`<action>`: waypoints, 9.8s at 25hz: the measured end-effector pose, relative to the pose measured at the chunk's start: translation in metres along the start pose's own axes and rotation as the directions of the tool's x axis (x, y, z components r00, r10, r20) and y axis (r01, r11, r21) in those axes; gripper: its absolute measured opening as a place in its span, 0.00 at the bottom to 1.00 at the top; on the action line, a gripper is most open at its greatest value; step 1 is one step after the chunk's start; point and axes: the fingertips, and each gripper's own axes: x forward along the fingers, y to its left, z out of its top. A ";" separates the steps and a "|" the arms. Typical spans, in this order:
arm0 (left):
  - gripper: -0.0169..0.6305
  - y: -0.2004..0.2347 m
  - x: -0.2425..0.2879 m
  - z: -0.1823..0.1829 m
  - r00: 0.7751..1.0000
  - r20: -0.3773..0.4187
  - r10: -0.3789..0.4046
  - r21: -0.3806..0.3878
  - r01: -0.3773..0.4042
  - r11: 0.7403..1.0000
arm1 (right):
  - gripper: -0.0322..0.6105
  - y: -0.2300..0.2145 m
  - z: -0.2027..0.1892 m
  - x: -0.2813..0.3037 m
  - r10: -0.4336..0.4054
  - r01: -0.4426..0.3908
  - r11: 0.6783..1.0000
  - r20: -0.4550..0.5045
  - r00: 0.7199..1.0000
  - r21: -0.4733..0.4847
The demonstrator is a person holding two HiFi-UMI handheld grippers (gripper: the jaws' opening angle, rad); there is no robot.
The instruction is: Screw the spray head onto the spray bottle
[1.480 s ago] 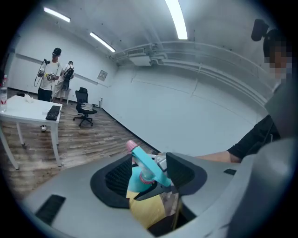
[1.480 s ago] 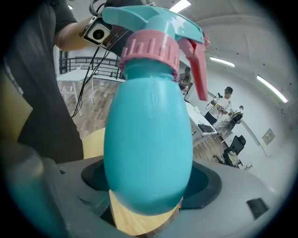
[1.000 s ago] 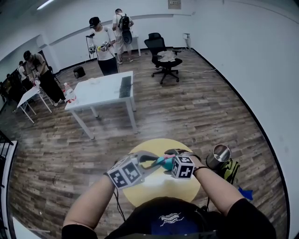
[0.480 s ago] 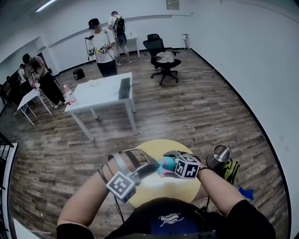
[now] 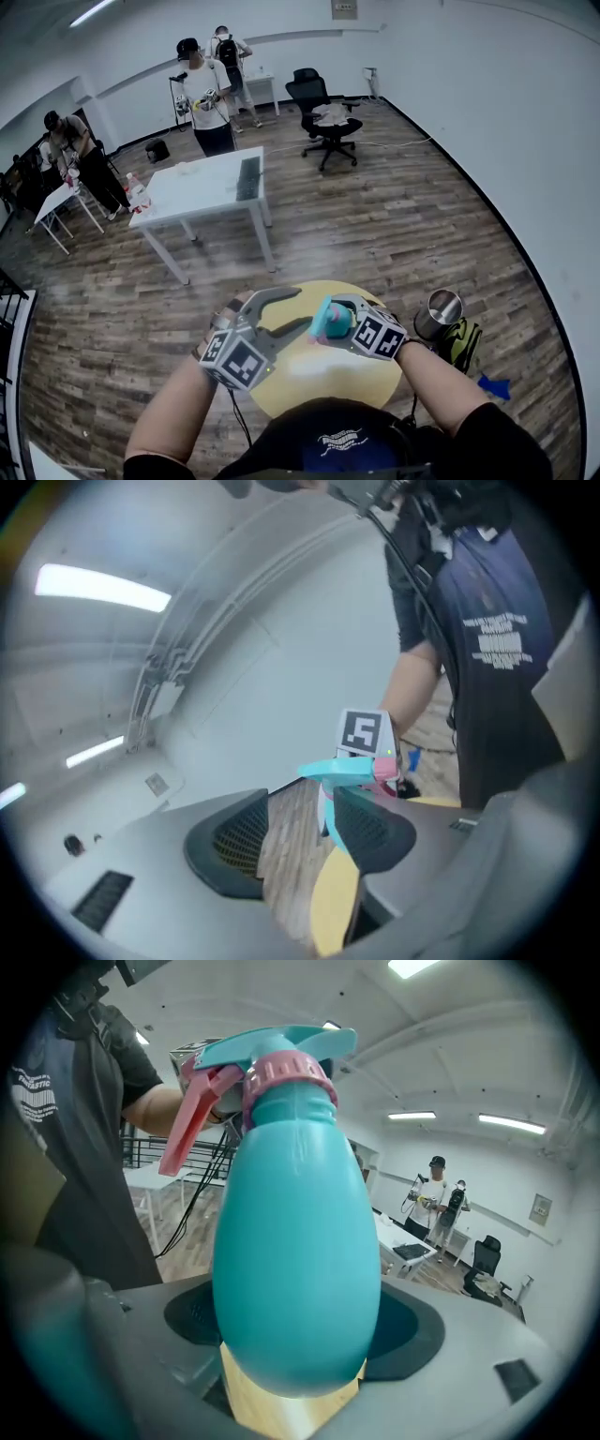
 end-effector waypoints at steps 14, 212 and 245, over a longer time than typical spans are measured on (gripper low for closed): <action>0.42 -0.025 0.005 -0.006 0.896 0.008 -0.444 -0.695 0.324 0.642 | 0.71 -0.002 -0.018 0.009 -0.106 0.068 0.981 -0.210 0.972 -0.181; 0.14 -0.094 0.006 -0.009 0.848 -0.434 -0.304 0.289 0.450 0.845 | 0.70 0.034 -0.063 -0.012 -0.033 -0.036 0.992 -0.526 0.850 -0.121; 0.41 -0.002 -0.013 0.020 0.995 -0.070 0.065 -0.625 -0.094 0.775 | 0.70 -0.019 -0.032 -0.016 -0.159 0.172 0.985 -0.320 0.934 0.012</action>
